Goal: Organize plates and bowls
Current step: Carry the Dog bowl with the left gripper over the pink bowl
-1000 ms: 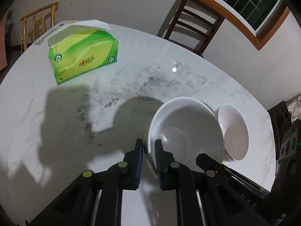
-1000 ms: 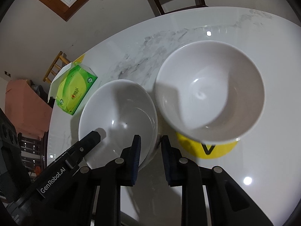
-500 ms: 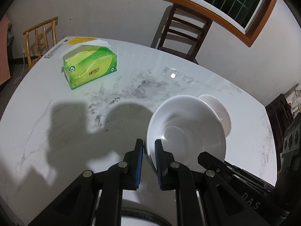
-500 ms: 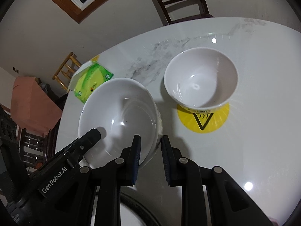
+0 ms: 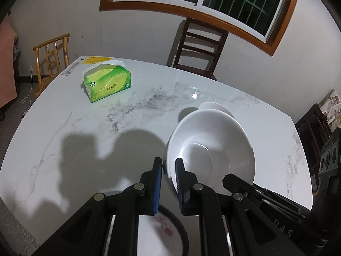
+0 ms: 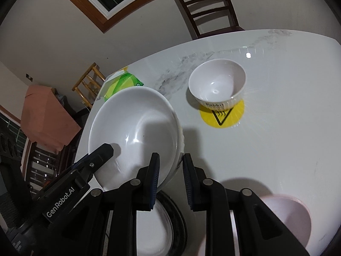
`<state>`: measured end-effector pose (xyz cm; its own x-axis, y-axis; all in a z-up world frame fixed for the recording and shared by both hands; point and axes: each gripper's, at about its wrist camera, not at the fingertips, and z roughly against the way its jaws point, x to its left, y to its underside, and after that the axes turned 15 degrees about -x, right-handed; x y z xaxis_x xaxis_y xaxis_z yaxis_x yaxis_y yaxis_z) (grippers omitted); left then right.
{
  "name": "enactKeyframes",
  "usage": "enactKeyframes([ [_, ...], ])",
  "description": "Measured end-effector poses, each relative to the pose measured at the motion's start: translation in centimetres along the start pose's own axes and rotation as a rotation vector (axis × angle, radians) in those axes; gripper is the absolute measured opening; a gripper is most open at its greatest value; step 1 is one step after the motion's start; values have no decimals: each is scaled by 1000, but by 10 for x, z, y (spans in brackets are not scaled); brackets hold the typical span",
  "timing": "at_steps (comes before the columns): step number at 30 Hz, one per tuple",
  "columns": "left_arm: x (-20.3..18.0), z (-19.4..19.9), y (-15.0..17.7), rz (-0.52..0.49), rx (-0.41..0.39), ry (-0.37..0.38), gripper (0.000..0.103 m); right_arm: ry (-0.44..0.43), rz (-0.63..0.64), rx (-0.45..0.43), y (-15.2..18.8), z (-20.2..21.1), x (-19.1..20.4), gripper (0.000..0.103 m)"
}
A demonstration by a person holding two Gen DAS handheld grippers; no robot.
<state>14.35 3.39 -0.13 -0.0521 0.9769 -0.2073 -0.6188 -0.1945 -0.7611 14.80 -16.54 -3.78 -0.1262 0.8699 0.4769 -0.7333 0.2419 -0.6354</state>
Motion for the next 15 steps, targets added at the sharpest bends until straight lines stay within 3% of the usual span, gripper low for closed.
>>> enactKeyframes([
  [8,-32,40,23,-33,-32,19,13,3,11,-51,19,44,-12,22],
  [15,-58,53,47,-62,-10,43,13,32,5,-97,32,75,-30,22],
])
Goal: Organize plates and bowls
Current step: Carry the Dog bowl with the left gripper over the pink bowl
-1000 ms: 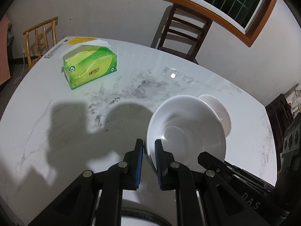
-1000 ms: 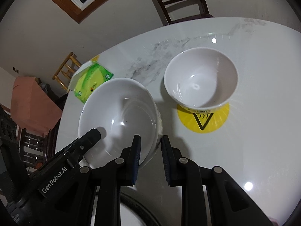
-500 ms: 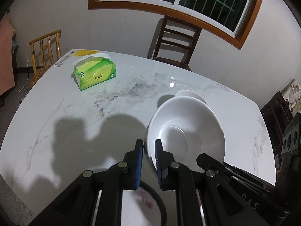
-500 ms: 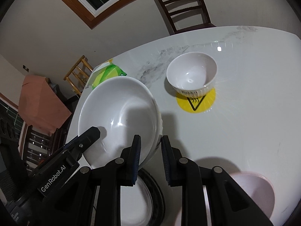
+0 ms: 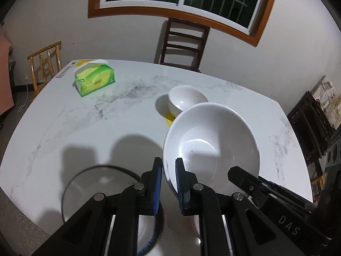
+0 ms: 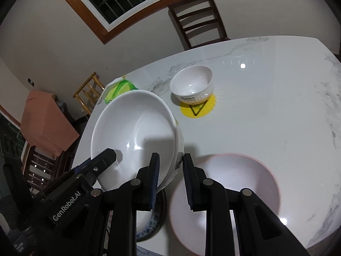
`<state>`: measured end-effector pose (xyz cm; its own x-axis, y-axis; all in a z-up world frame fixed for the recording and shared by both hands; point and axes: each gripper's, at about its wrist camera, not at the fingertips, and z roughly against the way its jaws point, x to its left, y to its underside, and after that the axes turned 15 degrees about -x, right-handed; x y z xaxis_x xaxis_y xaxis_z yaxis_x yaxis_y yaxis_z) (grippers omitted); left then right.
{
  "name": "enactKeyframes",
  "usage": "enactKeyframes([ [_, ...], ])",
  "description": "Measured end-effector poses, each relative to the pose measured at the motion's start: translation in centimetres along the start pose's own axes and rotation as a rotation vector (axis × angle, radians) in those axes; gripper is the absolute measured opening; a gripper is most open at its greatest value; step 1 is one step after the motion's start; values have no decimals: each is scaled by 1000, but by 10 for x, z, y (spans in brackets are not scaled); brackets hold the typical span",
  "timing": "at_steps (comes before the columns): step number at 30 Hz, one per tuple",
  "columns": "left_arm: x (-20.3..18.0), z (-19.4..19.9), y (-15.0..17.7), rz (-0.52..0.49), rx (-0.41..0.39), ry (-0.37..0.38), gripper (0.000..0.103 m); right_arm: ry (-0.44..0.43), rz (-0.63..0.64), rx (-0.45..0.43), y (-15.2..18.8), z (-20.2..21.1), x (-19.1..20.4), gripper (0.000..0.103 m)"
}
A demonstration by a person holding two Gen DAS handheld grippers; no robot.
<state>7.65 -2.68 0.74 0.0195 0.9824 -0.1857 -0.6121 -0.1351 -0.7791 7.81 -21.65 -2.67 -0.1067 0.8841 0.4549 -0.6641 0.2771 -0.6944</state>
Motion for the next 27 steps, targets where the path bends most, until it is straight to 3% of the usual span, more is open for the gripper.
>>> enactKeyframes([
  [17,-49,3,43,-36,90,93,13,86,-72,-8,28,42,-54,22],
  [27,-58,-18,67,-61,167,78,13,133,-82,40,46,34,-68,22],
])
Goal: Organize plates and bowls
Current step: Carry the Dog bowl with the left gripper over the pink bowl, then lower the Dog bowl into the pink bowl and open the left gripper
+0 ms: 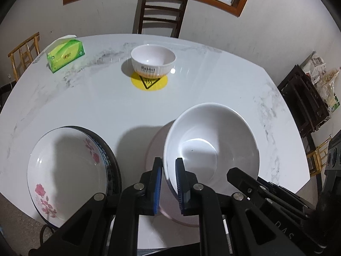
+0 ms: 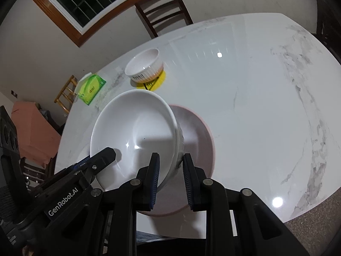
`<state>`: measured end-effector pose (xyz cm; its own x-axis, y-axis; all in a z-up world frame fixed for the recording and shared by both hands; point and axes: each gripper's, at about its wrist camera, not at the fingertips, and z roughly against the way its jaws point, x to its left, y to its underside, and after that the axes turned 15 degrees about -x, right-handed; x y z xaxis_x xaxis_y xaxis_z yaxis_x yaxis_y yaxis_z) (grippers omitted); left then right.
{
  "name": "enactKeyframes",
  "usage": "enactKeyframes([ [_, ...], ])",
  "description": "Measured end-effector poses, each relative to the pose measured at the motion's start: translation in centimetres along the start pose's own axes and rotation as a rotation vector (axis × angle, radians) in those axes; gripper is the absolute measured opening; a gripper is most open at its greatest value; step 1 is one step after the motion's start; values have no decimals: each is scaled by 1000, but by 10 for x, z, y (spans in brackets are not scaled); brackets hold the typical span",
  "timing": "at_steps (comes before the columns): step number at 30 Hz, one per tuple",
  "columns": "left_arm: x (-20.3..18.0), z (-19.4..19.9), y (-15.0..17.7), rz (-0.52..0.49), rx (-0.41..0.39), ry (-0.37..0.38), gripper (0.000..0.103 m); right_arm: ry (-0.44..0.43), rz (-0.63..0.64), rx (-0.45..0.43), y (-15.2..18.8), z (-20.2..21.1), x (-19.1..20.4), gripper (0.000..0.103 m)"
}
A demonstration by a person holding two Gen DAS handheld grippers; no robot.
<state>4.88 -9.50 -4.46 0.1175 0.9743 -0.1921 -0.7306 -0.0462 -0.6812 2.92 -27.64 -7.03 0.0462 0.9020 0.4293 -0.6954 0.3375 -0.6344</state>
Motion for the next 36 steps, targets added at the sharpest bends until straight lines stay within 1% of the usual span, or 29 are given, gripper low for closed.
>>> enactKeyframes([
  [8,0,-18,7,-18,41,-21,13,37,28,38,6,-13,-1,22],
  [20,-1,-31,9,-34,75,-47,13,63,59,55,9,-15,0,23],
  [27,-3,-32,8,-46,73,-60,14,76,79,76,10,-17,4,25],
  [30,-4,-32,8,-50,76,-62,14,78,82,74,10,-17,5,27],
  [35,-4,-32,8,-52,77,-63,14,81,89,72,10,-18,6,28],
  [36,-4,-32,8,-52,77,-63,15,80,87,71,10,-18,6,28],
])
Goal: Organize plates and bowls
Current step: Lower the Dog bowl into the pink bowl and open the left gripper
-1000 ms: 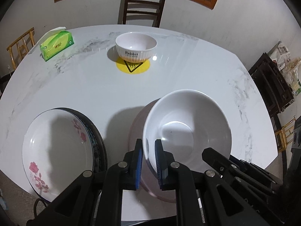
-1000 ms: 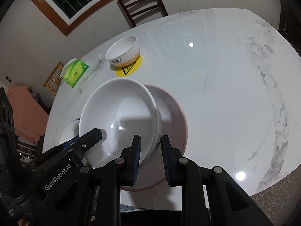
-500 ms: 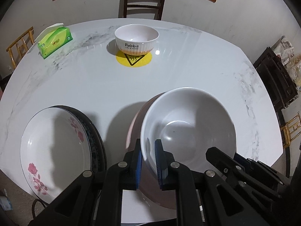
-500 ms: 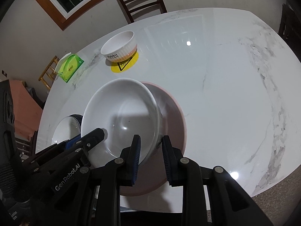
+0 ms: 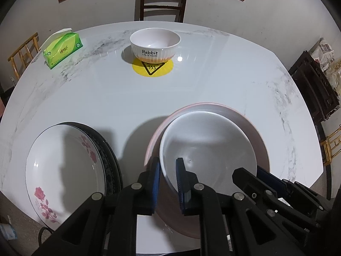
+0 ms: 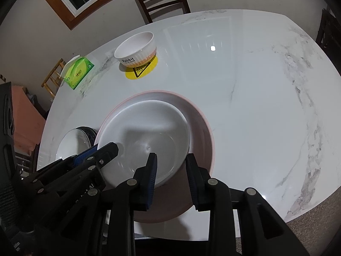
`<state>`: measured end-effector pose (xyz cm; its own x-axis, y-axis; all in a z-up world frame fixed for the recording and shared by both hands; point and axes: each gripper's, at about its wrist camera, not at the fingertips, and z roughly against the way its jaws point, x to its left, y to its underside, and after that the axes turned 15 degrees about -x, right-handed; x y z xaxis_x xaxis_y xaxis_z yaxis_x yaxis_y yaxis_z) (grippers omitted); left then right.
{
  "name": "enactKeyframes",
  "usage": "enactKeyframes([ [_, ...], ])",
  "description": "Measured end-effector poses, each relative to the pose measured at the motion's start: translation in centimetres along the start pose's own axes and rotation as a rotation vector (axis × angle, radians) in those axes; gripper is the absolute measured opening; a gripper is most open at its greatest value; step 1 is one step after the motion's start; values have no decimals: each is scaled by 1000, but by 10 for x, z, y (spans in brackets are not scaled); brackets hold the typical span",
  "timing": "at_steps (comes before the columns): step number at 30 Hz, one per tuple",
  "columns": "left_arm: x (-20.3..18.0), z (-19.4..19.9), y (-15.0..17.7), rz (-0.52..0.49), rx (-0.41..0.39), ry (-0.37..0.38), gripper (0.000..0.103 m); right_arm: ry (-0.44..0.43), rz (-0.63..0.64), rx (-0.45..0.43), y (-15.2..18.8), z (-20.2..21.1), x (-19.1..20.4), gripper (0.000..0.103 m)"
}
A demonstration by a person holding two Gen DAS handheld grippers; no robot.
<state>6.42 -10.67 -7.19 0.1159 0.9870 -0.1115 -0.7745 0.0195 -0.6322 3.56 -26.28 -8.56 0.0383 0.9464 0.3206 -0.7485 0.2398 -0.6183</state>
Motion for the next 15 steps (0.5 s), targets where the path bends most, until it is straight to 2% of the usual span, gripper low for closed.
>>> enactKeyframes([
  [15,0,3,0,-4,-3,3,17,-13,-15,-7,-1,3,-2,29],
])
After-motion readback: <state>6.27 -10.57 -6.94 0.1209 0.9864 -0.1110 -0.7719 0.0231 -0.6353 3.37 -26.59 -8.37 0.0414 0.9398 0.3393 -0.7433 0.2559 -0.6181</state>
